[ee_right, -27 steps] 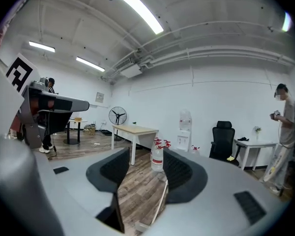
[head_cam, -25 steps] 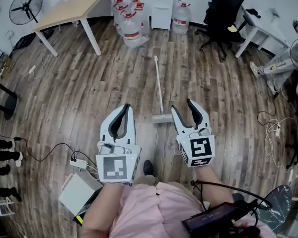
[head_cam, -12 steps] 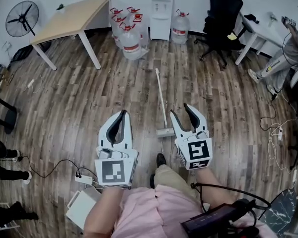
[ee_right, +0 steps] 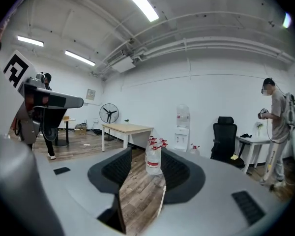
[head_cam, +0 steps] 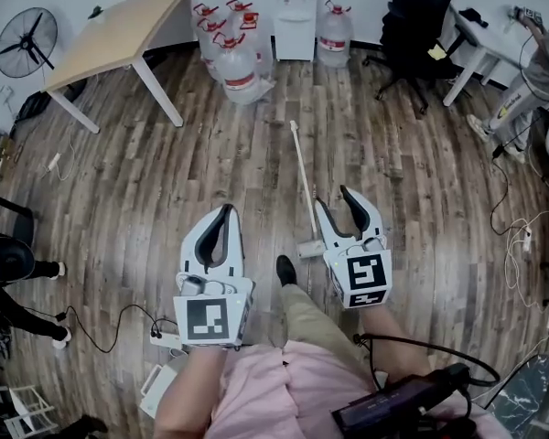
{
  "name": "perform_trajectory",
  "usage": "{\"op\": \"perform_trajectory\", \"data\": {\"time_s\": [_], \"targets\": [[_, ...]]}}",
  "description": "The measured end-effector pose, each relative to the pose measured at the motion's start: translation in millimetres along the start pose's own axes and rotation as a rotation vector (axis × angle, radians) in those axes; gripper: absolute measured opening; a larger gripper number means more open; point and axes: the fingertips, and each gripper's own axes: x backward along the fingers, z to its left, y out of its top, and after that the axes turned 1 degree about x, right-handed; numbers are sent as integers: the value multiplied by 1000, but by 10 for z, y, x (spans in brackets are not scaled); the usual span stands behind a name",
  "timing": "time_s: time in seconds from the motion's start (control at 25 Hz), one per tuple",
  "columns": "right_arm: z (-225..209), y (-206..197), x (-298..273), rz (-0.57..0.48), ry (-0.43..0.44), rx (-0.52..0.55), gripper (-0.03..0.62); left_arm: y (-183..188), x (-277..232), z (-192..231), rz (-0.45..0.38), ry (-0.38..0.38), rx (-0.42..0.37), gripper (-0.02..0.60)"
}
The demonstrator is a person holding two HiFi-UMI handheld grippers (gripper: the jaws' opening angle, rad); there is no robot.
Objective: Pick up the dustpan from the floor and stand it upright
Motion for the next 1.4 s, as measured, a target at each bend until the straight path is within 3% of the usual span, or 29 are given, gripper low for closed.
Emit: {"op": "perform_trajectory", "data": {"time_s": [0.44, 0.68, 1.04, 1.4], "targets": [[-657, 205, -1479, 16, -43, -33, 181, 15, -1479, 560, 41, -52, -34, 14], [-882, 486, -2080, 1, -48, 23, 178, 247, -1927, 949, -30, -18, -38, 14], [-872, 542, -2859, 47, -61, 58, 176, -19, -2355, 1676, -1, 12, 9, 14], [-929, 592, -4016, 81, -148, 60, 175, -388, -3371, 2632, 9, -60, 67, 14]]}}
